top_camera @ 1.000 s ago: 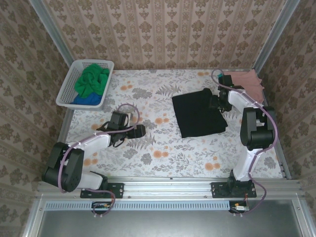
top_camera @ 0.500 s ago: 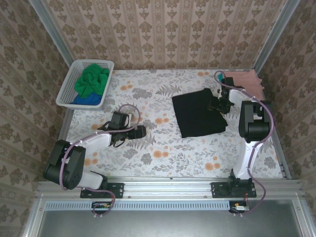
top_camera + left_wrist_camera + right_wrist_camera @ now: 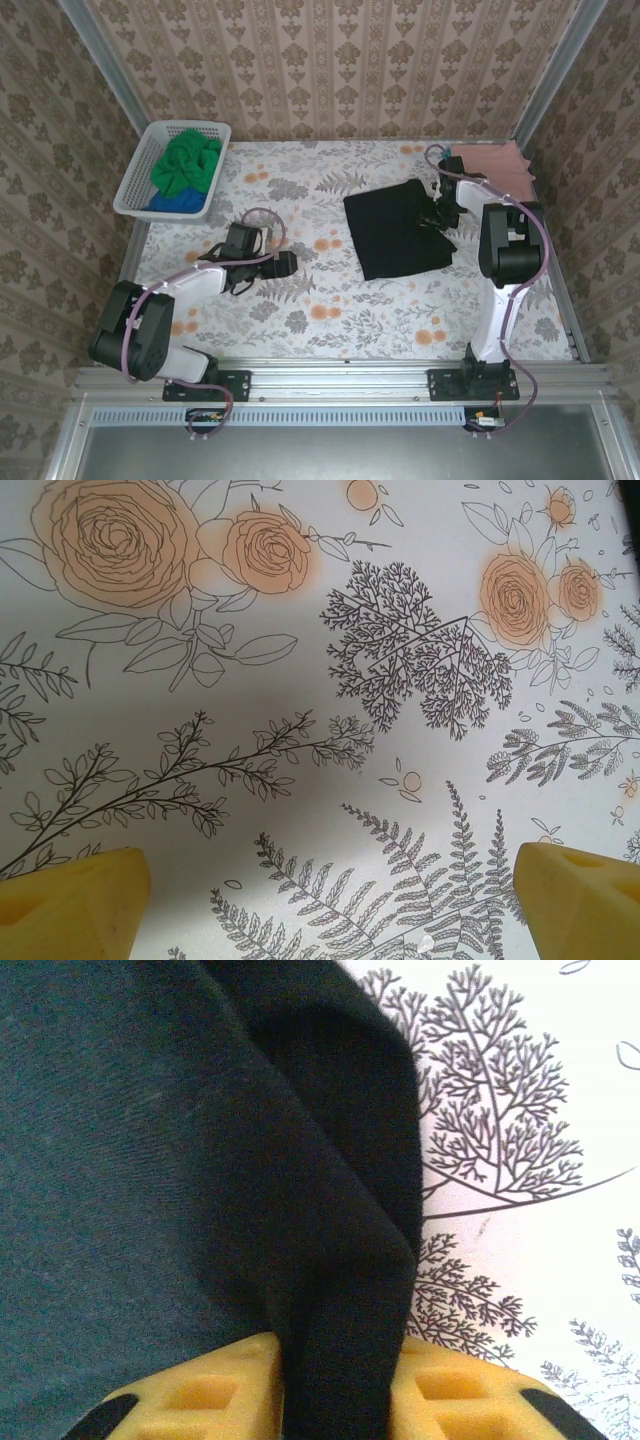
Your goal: Fold and stack the t-shirts
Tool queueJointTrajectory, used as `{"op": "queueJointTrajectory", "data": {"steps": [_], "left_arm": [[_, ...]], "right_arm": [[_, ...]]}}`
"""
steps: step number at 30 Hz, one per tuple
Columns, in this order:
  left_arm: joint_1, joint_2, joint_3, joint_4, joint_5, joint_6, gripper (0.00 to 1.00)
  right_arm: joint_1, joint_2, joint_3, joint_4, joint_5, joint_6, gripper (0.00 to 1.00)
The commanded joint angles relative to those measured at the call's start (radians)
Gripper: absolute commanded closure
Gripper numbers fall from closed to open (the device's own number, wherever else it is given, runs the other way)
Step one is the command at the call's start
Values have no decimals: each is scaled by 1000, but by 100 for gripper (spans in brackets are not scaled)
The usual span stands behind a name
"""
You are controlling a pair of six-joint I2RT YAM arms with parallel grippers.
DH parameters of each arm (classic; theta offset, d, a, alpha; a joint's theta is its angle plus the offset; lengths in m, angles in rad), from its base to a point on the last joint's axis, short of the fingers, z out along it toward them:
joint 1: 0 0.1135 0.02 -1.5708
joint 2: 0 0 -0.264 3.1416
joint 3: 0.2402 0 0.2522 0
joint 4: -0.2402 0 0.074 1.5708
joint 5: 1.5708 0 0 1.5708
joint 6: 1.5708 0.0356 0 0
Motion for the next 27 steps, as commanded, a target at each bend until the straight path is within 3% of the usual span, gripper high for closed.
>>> {"op": "queueJointTrajectory", "data": {"steps": [1, 3, 5, 13, 22, 27], "left_arm": [[11, -11, 23, -12, 11, 28, 5], [11, -19, 22, -14, 10, 28, 5], [14, -23, 21, -14, 8, 28, 5], [18, -25, 19, -13, 12, 28, 5], [31, -46, 2, -16, 14, 28, 5], [39, -54, 1, -25, 18, 31, 5]], "right_arm": [[1, -9, 29, -42, 48, -25, 87], [2, -33, 57, -71, 75, -52, 97], [2, -61, 89, -102, 119, -76, 100], [-11, -139, 265, -187, 234, -161, 100], [-52, -71, 516, -293, 253, -198, 100], [-92, -41, 590, -266, 284, -152, 100]]}}
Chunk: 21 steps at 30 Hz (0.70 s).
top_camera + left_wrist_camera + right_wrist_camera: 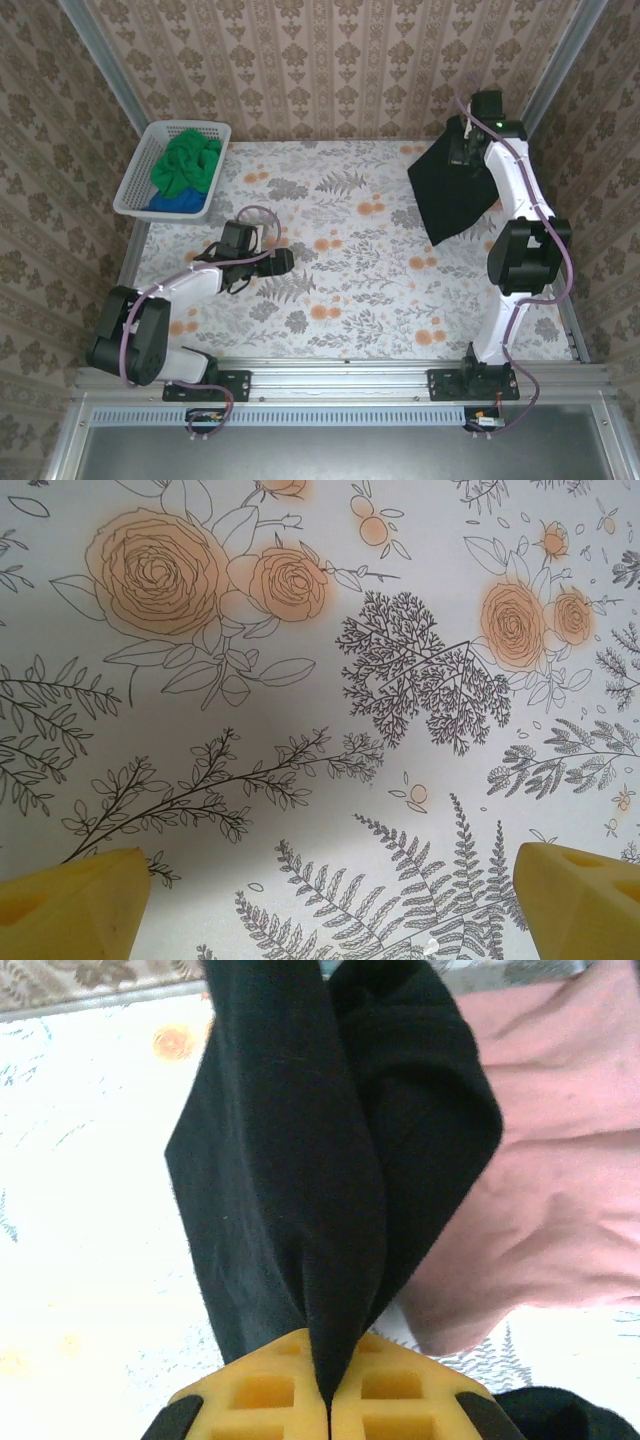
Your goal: Fold and stack the t-shirts
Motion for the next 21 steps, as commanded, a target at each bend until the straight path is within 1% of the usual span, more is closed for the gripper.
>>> {"op": "queueJointTrajectory", "data": {"steps": [1, 5, 7, 10, 11, 15, 21], "left_arm": [[9, -25, 1, -19, 15, 23, 5], [14, -27, 5, -22, 19, 23, 5], [16, -27, 5, -22, 22, 22, 5], [19, -34, 7, -36, 22, 24, 5], [20, -38, 6, -40, 20, 27, 5], [28, -41, 15, -48, 20, 29, 5], [28, -37, 26, -64, 16, 33, 5]], "right_arm": [[-31, 43, 77, -12, 38, 34, 100], [-64, 94, 157, 58, 38, 43, 100], [-75, 134, 210, 80, 36, 21, 100], [-77, 178, 275, 89, 92, -45, 100], [-84, 186, 284, 95, 120, -53, 100], [-136, 193, 288, 128, 103, -38, 100], [-191, 210, 289, 146, 117, -67, 100]]}}
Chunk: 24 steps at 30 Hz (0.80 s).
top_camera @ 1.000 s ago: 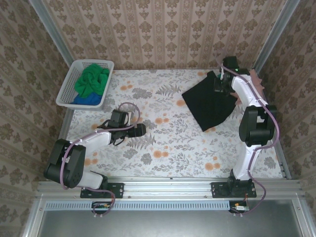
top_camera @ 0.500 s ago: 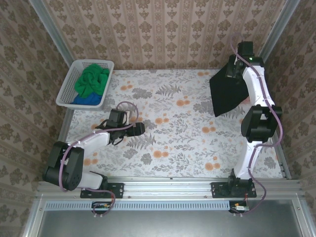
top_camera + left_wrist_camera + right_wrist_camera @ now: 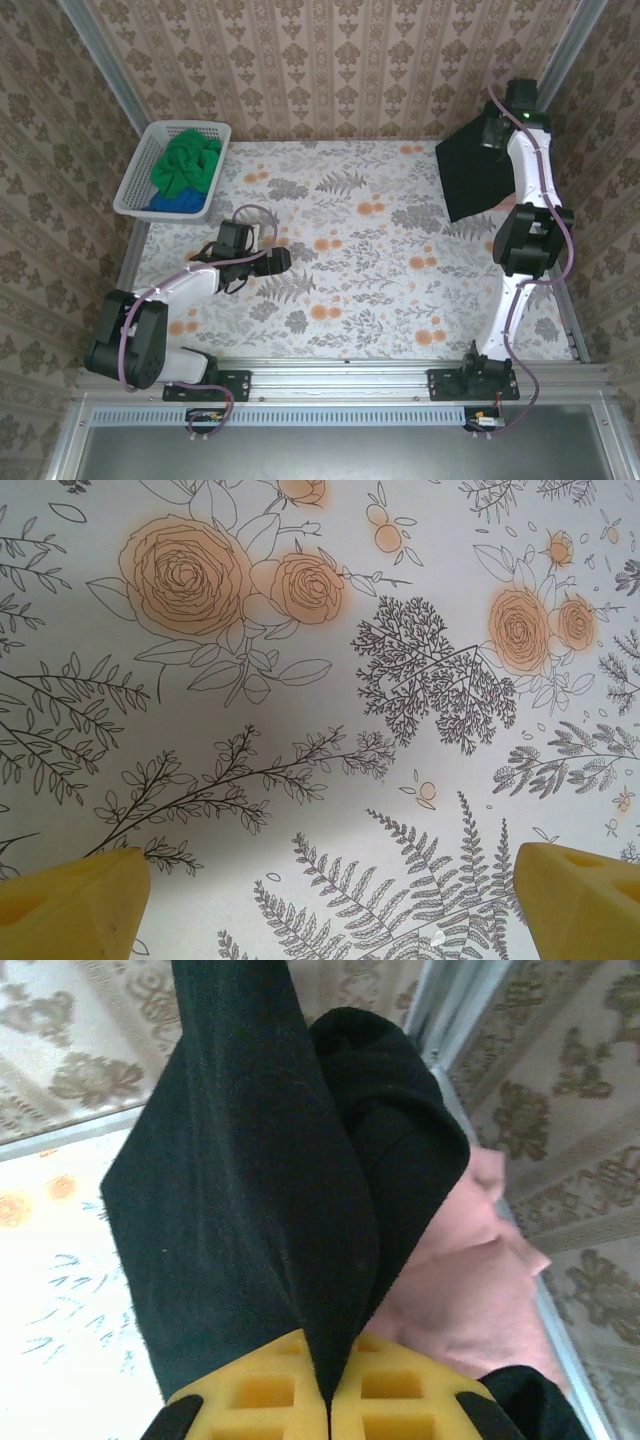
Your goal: Fold and stack the t-shirts
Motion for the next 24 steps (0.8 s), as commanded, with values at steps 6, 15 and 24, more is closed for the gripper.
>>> {"op": "queueJointTrajectory", "data": {"steps": [6, 15, 24], "left_arm": [[9, -7, 26, -29, 25, 20, 5], [8, -43, 13, -47, 15, 16, 4], [8, -76, 13, -36, 14, 4, 1]], "right_arm": [[-75, 90, 4, 92, 126, -43, 100], [-127, 192, 64, 11, 195, -85, 39], [-54, -113, -287, 232, 67, -105, 1]]}}
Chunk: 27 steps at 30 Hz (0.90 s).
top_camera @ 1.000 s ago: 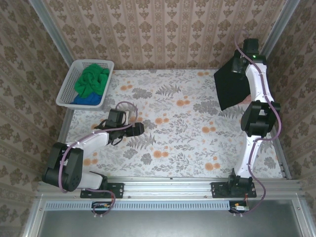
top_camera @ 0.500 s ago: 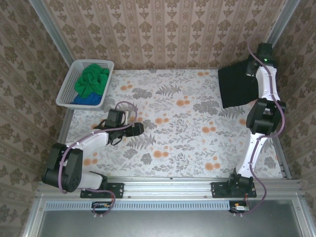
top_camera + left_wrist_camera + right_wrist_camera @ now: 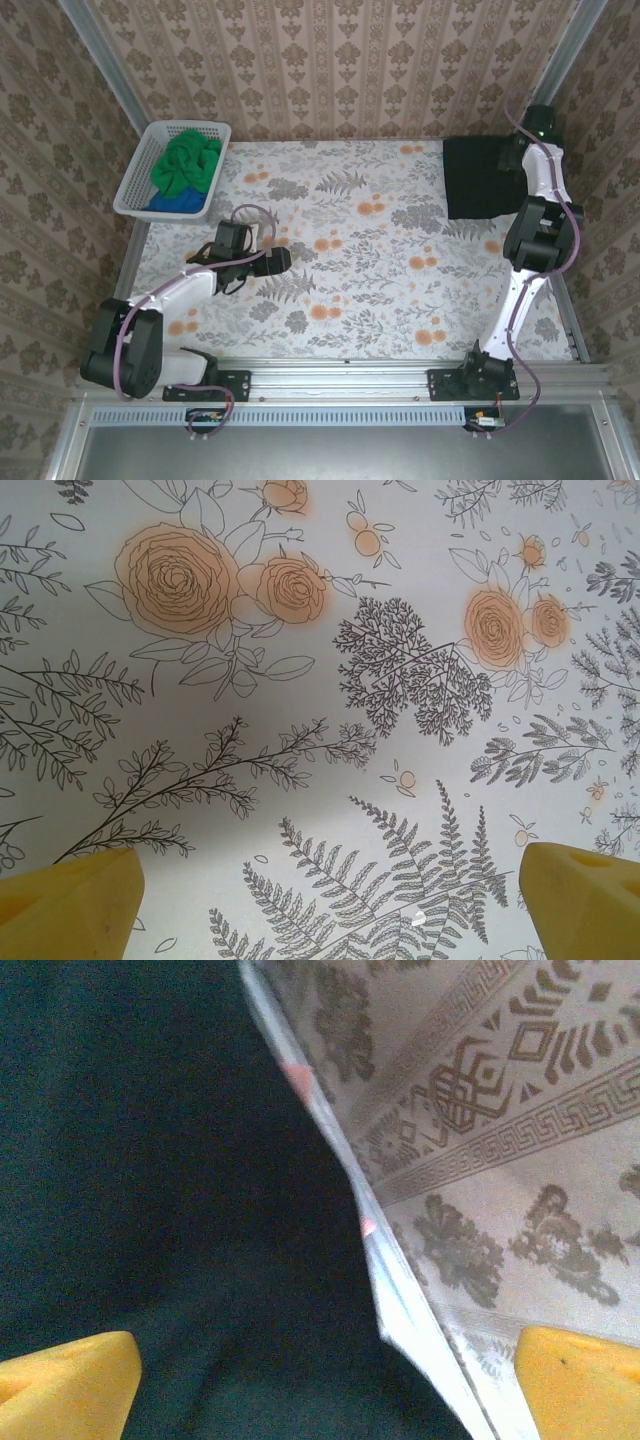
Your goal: Fold and stack the t-shirts
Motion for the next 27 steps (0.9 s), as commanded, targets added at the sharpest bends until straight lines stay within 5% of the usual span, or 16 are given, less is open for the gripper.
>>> {"op": "queueJointTrajectory", "data": {"steps": [1, 4, 8, 17, 27], "left_arm": [[9, -26, 12, 0, 9, 5, 1], [7, -36, 1, 13, 15, -3, 0], [7, -76, -18, 8, -2, -8, 0], [17, -241, -52, -95, -73, 5, 0], [21, -411, -84, -185, -164, -11, 0]], "right_arm": [[49, -161, -134, 172, -107, -6, 2], [57, -134, -140, 197, -183, 61, 13], [50, 54, 58, 7, -179, 132, 25], [-13, 181, 153, -106, -290, 231, 0], [-6, -35, -16, -6, -302, 222, 0]]}}
